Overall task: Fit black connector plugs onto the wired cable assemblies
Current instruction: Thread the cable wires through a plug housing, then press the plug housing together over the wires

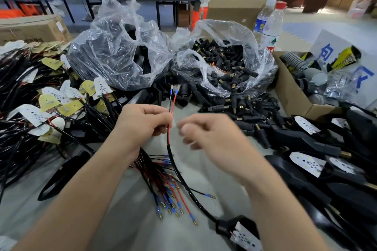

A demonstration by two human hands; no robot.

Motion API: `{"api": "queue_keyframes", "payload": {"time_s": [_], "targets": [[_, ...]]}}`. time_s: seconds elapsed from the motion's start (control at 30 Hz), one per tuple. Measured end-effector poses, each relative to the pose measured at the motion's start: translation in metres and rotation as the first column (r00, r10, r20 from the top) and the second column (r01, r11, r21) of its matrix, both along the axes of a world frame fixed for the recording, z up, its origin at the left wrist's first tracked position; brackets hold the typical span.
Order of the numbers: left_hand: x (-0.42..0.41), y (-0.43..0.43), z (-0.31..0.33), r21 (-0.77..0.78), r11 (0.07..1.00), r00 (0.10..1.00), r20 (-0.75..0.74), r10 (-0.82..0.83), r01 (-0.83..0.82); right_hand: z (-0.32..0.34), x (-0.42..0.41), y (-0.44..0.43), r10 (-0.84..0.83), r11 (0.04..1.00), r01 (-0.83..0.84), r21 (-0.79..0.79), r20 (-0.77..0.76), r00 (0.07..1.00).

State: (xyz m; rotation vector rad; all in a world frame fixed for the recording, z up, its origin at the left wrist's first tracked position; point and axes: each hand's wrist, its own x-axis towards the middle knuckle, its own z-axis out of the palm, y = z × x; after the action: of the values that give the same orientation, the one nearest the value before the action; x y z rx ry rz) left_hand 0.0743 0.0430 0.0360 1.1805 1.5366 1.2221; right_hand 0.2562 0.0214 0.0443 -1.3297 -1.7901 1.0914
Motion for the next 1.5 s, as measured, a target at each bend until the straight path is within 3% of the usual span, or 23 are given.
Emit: {"api": "queue_keyframes", "payload": {"time_s": [0.1,0.2,0.3,0.4,0.47,0.53,0.6,0.7,0.8,0.87,0.97,1.17,1.5], "targets": [[0.001,-0.002,-0.006,0.051,0.995,0.894,-0.438,0.098,-0.084,0.002,0.038,0.016,-0.351,0.919,0.303,0.253,0.174,0.920],[0.011,-0.010,-0.011,0.172,0.982,0.683,-0.708,0.179,-0.079,-0.010,0.054,0.025,-0.448,0.887,0.303,0.349,0.487,0.750],[0.019,-0.015,-0.018,0.260,0.965,0.532,-0.811,0.244,-0.046,-0.023,0.051,0.028,-0.355,0.932,0.196,0.305,0.664,0.658],[0.024,-0.018,-0.022,0.380,0.925,0.473,-0.815,0.336,-0.002,-0.026,0.047,0.028,-0.345,0.939,0.241,0.247,0.638,0.689],[0.026,-0.019,-0.024,0.463,0.886,0.493,-0.778,0.390,0.030,-0.027,0.045,0.029,-0.367,0.930,0.285,0.232,0.594,0.715],[0.027,-0.018,-0.027,0.450,0.890,0.631,-0.711,0.310,0.070,-0.027,0.045,0.028,-0.444,0.893,0.334,0.303,0.460,0.769],[0.027,-0.016,-0.028,0.383,0.921,0.807,-0.564,0.175,0.068,-0.025,0.044,0.027,-0.487,0.852,0.404,0.333,0.224,0.844],[0.028,-0.015,-0.029,0.298,0.953,0.913,-0.399,0.084,0.043,-0.020,0.041,0.027,-0.424,0.882,0.444,0.160,-0.145,0.894],[0.028,-0.015,-0.029,0.267,0.963,0.948,-0.313,0.058,0.029,-0.015,0.040,0.028,-0.370,0.919,0.387,-0.071,-0.491,0.789],[0.029,-0.016,-0.027,0.260,0.966,0.963,-0.264,0.050,0.021,-0.011,0.041,0.028,-0.369,0.925,0.336,-0.176,-0.625,0.688],[0.030,-0.018,-0.025,0.247,0.969,0.967,-0.252,0.037,0.027,-0.010,0.042,0.028,-0.380,0.923,0.300,-0.240,-0.682,0.625],[0.030,-0.019,-0.024,0.265,0.964,0.963,-0.265,0.044,0.028,-0.009,0.041,0.028,-0.368,0.929,0.197,-0.315,-0.710,0.601],[0.029,-0.019,-0.022,0.252,0.968,0.953,-0.293,0.084,-0.007,-0.008,0.044,0.027,-0.297,0.948,0.126,-0.291,-0.677,0.673]]}}
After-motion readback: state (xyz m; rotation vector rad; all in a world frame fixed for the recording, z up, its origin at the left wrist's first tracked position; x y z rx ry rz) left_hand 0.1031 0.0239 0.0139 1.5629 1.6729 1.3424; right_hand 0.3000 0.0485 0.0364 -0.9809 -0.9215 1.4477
